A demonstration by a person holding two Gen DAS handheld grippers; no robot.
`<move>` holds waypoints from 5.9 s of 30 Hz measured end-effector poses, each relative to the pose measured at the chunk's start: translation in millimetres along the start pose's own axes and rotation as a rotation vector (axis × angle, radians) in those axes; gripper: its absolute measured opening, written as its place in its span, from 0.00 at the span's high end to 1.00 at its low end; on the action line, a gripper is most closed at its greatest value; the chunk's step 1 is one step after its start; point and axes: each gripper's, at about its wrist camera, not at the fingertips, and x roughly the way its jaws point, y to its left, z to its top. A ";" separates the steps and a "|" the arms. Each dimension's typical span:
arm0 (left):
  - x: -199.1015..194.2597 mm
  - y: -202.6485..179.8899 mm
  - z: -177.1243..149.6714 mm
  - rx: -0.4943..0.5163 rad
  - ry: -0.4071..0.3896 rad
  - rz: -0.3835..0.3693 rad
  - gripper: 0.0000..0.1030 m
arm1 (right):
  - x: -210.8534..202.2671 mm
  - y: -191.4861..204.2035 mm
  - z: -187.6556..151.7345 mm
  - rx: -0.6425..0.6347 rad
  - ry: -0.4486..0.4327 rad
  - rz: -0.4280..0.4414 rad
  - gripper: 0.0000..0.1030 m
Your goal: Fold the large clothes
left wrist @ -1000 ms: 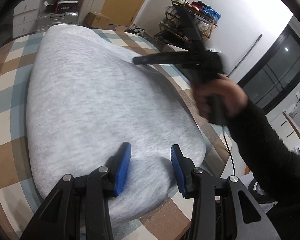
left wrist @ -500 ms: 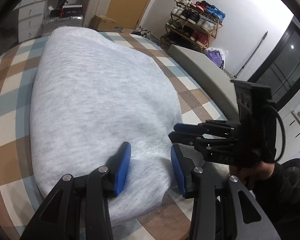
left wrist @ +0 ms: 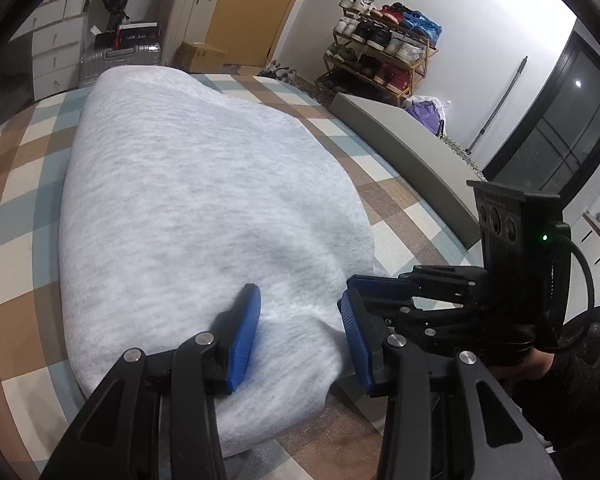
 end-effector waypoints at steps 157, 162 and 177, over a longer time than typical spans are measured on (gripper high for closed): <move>86.1 23.8 54.0 0.093 0.024 0.262 0.31 | 9.8 10.2 34.1 -0.074 0.096 0.027 0.51; 87.6 20.9 53.3 0.116 0.020 0.289 0.30 | -4.4 25.1 36.6 -0.094 0.021 0.023 0.48; 87.8 7.6 52.0 0.168 0.024 0.305 0.18 | 5.8 35.8 27.7 -0.043 -0.014 0.096 0.49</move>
